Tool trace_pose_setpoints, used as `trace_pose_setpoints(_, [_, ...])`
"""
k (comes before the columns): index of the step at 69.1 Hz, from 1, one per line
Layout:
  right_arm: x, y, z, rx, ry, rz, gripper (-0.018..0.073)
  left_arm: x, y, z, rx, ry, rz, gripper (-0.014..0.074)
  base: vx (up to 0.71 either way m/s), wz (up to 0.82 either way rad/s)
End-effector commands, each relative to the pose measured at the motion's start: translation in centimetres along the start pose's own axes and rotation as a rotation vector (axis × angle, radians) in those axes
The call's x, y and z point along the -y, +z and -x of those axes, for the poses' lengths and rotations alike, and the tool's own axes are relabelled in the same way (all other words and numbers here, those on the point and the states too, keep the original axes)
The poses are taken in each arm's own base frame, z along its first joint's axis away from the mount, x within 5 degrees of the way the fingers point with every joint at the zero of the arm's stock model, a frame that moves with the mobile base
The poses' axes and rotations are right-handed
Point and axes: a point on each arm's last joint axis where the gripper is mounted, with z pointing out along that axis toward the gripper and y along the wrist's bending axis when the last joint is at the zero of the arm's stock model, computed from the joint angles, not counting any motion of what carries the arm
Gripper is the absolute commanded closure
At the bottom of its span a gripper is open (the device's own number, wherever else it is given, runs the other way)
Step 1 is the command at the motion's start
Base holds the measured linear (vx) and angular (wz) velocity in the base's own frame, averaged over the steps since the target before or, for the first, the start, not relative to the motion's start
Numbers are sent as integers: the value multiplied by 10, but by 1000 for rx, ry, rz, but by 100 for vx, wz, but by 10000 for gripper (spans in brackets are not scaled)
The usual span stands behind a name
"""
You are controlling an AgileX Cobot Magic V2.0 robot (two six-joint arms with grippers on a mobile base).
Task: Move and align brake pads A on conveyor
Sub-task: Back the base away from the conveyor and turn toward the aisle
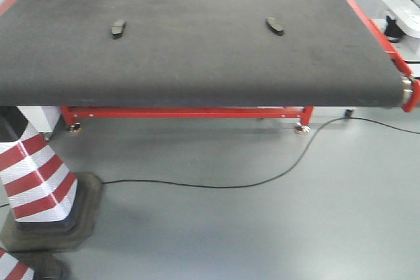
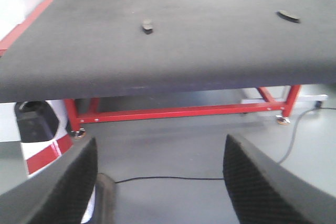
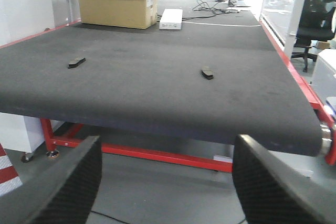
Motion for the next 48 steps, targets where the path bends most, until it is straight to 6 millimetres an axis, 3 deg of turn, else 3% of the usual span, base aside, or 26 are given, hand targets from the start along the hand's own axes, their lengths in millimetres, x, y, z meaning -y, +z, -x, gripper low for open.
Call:
trace_pose_setpoints(1, [2,-2,14,81,-8,-25,63,1,-2,13,80,-6,-11,116,-15,-21])
trace_pose_setpoints(17, [2,-2,14,81,-8,-25,63,1,-2,13,80,-6,-11,116,-14,-51])
trace_pose_setpoints(48, [2,-2,14,81,-8,-25,63,1,-2,13,80,-6,-11,116,-19,-96])
